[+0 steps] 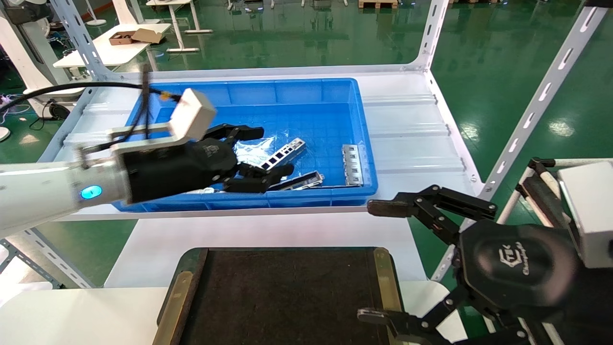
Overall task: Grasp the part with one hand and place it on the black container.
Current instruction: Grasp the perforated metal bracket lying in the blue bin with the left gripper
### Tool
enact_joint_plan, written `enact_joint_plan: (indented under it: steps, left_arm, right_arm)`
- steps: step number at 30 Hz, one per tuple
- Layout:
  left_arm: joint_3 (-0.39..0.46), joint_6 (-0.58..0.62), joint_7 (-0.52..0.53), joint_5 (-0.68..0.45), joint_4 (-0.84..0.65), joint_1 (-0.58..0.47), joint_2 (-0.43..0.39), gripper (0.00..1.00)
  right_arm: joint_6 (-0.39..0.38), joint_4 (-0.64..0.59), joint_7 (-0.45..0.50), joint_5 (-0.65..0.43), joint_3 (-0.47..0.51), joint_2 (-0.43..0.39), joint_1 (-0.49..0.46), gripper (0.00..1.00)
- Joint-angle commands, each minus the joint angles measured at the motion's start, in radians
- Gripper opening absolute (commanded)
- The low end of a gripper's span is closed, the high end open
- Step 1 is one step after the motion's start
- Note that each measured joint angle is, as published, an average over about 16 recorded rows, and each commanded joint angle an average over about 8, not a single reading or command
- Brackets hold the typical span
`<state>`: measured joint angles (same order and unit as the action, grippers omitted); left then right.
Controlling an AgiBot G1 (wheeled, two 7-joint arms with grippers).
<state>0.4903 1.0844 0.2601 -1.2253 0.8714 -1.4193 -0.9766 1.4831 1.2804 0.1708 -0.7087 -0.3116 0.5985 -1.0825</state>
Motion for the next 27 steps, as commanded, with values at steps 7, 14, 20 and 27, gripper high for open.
enact_joint_plan:
  steps: [7,14,20,27]
  left_arm:
    - [0.045,-0.119,-0.017,-0.095,-0.248,-0.094,-0.144,1.00]
    - [0.057,-0.185,-0.052,-0.123,-0.449,-0.157,-0.239,1.00]
    - [0.059,-0.209,-0.089,-0.129,-0.578,-0.188,-0.284,1.00]
    - [0.054,-0.226,-0.135,-0.125,-0.678,-0.209,-0.315,0.44]
  right_arm:
    - [0.000,0.000,0.000,0.000,0.000,0.000,0.000,1.00]
    - [0.000,0.000,0.000,0.000,-0.001,0.000,0.000,1.00]
    - [0.000,0.000,0.000,0.001,-0.001,0.000,0.000,1.00]
    - [0.000,0.000,-0.001,0.001,-0.001,0.000,0.000,0.26]
